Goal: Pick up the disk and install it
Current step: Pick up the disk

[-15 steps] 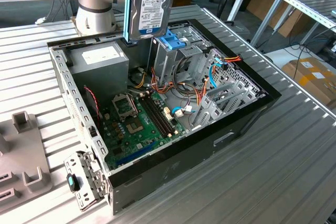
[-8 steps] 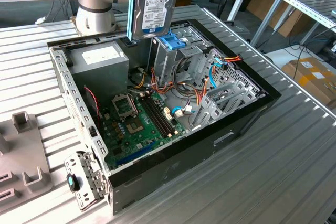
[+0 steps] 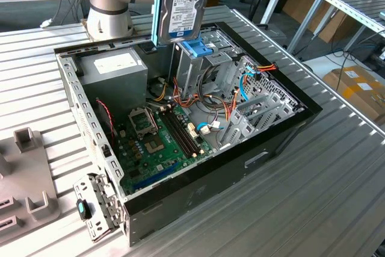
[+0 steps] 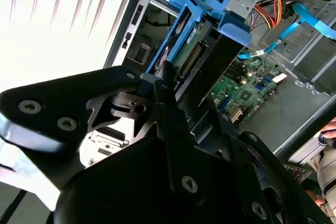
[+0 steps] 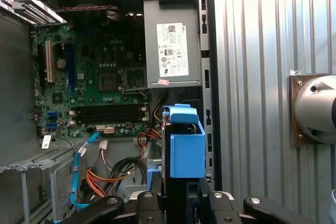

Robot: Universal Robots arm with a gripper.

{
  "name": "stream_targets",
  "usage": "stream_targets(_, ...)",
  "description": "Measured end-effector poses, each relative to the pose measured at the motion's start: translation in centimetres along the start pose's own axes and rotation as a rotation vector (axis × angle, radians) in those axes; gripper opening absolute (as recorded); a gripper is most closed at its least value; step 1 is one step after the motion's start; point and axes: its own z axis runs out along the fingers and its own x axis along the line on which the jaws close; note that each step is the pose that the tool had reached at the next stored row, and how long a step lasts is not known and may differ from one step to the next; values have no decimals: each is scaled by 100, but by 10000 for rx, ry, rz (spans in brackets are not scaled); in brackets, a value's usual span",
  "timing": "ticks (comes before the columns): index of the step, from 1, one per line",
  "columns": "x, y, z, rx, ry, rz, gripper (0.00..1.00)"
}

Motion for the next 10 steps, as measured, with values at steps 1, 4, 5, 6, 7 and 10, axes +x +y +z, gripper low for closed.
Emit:
stream_targets(1, -1, -28, 0, 0, 0, 0, 35)
stream_targets(4, -8, -160, 0, 0, 1, 1, 35)
stream_targets(5, -11, -205, 1, 0, 1, 0, 35)
stream_targets(6, -12, -237, 1, 0, 1, 0, 35)
stream_targets(7, -14, -268, 1, 0, 1, 1, 35)
stream_targets(10, -20, -382, 2, 0, 0, 1, 35)
